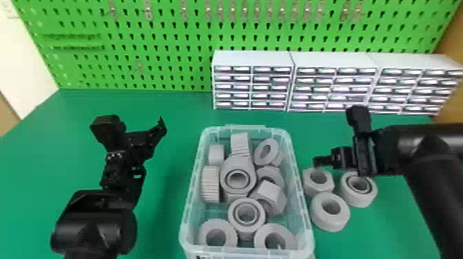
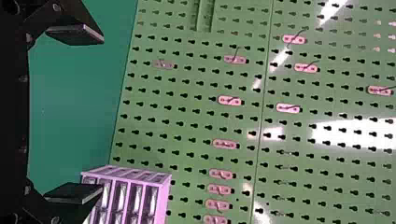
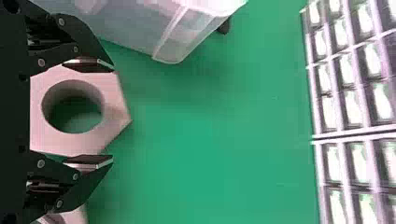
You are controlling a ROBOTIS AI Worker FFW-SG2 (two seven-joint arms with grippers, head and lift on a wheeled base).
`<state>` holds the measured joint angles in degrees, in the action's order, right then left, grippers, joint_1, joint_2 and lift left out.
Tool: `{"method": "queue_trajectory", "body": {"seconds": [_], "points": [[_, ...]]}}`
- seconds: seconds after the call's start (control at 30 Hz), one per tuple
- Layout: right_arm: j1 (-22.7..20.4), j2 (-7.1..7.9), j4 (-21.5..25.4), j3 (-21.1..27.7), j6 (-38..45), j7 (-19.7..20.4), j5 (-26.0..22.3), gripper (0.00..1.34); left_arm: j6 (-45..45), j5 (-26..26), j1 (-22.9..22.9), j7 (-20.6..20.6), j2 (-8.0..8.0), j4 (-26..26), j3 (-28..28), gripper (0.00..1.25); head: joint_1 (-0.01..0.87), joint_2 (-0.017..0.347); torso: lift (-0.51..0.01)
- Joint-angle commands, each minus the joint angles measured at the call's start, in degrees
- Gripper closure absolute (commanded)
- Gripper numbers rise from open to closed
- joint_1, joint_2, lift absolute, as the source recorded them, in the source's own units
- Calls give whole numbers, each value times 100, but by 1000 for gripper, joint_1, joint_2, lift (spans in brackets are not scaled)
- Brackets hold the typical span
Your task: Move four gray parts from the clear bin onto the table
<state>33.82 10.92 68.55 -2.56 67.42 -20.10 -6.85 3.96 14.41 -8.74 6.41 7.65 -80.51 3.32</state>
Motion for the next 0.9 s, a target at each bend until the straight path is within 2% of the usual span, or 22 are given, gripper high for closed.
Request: {"method": "queue_trajectory", "body": {"seconds": [0.0,0.47,0.87], "points": [[-16,-11,466,37,88,-3,44,552,9,0,12,0,0,0,-7,162,693,72,-52],[-60,-28,1881,133,193,-3,-202,552,9,-26,39,0,0,0,-16,160,693,72,-52],[72,-46,2444,-7,316,-3,-519,553,9,-35,48,0,8,0,-7,162,693,72,-52]]}}
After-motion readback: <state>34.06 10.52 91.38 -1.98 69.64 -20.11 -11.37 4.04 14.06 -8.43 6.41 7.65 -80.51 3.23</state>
